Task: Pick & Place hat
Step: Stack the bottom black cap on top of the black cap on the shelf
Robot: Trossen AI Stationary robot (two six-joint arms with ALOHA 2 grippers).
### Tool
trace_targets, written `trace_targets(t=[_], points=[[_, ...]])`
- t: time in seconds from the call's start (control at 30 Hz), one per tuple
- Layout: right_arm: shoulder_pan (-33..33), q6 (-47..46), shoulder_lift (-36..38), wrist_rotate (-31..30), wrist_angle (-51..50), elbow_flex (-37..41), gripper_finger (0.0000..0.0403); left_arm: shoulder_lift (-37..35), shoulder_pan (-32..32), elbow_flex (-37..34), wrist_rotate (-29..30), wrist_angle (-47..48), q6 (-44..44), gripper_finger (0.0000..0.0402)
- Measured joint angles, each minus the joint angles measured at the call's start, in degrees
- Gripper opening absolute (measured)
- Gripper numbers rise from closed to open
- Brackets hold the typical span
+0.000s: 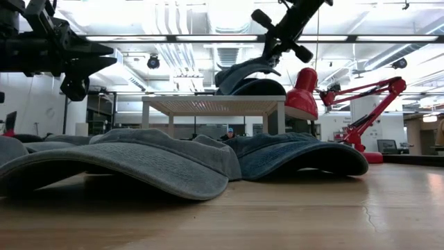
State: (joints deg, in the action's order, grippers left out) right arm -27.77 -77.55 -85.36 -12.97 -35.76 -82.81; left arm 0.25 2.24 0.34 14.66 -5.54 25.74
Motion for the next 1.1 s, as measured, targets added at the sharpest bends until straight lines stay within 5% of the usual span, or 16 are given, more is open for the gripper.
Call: trace_targets(t=[0.63,1.1], points=[[-0.04,8.13,0.13,-0.53,-4.77,0.04,0.0012,-0.01,-0.02,0.0,0.0,0.0,0.0,0.0099],[-0.74,11.94,0.22,-0.64,-4.73,0.04,0.009,0.0,-0.01,0.0,0.0,0.0,0.0,0.0099]])
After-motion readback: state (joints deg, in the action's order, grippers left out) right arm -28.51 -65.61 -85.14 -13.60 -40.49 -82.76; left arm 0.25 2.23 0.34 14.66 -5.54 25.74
